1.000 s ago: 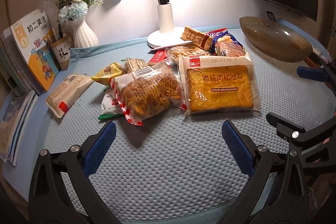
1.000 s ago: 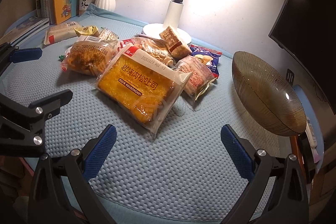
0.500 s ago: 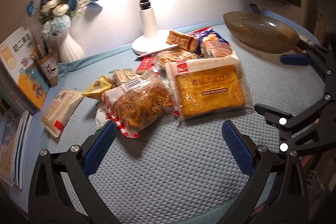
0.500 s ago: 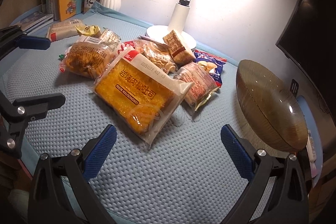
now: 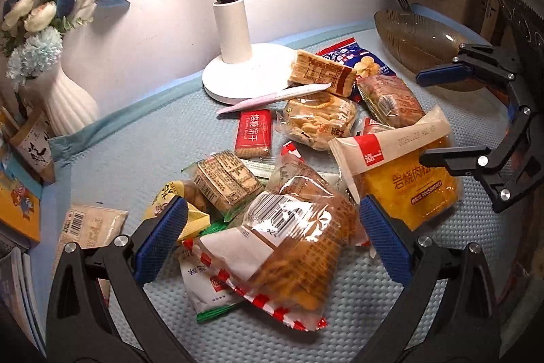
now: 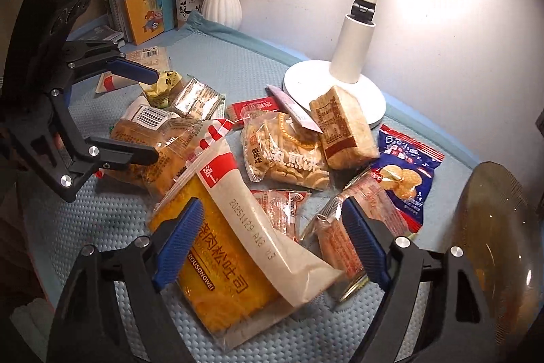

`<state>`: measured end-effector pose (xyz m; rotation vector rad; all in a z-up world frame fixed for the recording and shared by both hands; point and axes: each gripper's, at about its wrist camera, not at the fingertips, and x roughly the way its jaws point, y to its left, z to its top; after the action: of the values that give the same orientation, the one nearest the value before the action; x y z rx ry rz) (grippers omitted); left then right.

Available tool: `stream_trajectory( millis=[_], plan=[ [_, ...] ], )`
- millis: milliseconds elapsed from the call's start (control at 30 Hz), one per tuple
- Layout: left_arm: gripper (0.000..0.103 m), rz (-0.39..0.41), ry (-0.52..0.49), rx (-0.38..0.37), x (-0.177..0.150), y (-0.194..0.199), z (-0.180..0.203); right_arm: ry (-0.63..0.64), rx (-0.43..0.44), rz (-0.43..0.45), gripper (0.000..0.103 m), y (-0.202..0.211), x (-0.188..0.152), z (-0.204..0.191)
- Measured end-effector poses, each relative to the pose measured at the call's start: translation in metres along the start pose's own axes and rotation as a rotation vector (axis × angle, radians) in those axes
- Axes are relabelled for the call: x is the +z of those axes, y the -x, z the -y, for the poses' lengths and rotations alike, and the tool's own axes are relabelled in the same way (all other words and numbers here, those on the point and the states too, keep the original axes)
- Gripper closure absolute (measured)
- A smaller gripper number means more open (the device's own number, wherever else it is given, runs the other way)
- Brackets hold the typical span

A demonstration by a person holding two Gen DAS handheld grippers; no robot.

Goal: Organize snacks
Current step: 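Grasp the yellow toast bag with the right tool while the left tool grasps the striped bread bag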

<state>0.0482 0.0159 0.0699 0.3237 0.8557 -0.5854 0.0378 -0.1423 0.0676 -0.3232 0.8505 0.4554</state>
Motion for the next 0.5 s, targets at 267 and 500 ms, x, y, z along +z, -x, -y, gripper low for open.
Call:
stream_trajectory(
  millis=[267, 500],
  plan=[
    [0.005, -0.082, -0.028, -0.09, -0.016, -0.012, 0.015, 0.085, 0.074, -0.072, 0.023, 0.0, -0.028, -0.02],
    [0.007, -0.154, 0.048, -0.213, -0.038, 0.008, 0.027, 0.066, 0.161, -0.116, 0.012, 0.008, -0.057, -0.03]
  ],
)
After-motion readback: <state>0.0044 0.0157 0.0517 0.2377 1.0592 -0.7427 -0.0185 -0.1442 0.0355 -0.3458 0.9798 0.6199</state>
